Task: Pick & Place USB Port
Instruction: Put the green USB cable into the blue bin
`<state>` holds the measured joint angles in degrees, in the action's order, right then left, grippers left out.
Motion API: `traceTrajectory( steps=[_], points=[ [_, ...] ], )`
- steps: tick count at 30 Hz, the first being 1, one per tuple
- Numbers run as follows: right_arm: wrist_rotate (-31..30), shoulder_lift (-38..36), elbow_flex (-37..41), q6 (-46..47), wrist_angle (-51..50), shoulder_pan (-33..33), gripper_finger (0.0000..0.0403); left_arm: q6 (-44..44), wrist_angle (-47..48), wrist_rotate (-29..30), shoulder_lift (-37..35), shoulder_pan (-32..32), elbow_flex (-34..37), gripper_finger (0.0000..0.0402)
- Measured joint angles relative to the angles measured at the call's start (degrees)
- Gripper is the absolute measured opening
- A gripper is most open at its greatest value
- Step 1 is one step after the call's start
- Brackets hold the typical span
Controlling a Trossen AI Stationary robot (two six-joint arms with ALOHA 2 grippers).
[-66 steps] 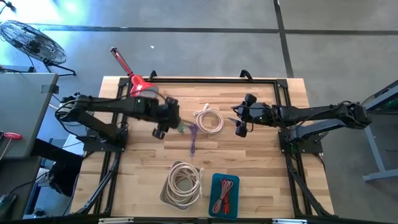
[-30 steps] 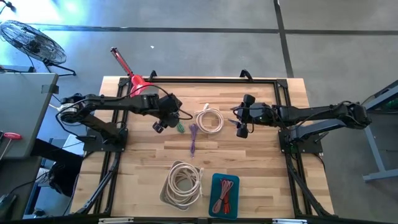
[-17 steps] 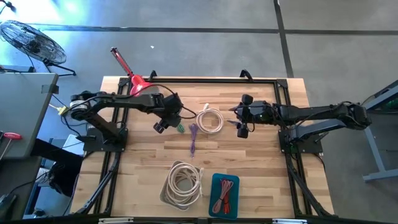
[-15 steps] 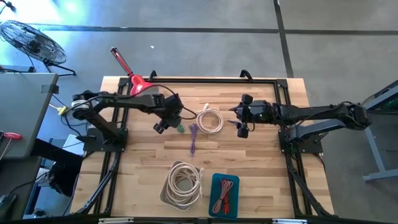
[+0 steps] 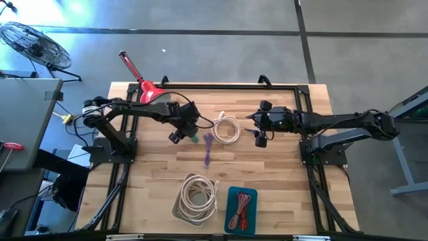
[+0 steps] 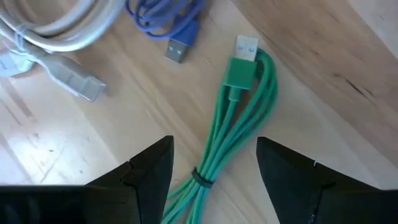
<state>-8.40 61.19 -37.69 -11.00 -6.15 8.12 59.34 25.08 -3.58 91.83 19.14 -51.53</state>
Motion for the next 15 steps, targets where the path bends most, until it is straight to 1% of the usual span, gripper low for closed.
traceTrajectory(
  steps=[2, 5, 15],
  points=[
    [0.0, 0.0, 0.0, 0.0, 0.0, 0.0, 0.0232, 0.0, -0.3, -0.6, 0.0, 0.0, 0.0, 0.0221],
    [0.0, 0.0, 0.0, 0.0, 0.0, 0.0, 0.0232, 0.0, -0.1, -0.6, 0.0, 0.0, 0.0, 0.0207],
    [0.0, 0.0, 0.0, 0.4, 0.0, 0.0, 0.0232, -2.3, -0.3, -0.9, 1.6, 0.0, -0.1, 0.013]
  ],
)
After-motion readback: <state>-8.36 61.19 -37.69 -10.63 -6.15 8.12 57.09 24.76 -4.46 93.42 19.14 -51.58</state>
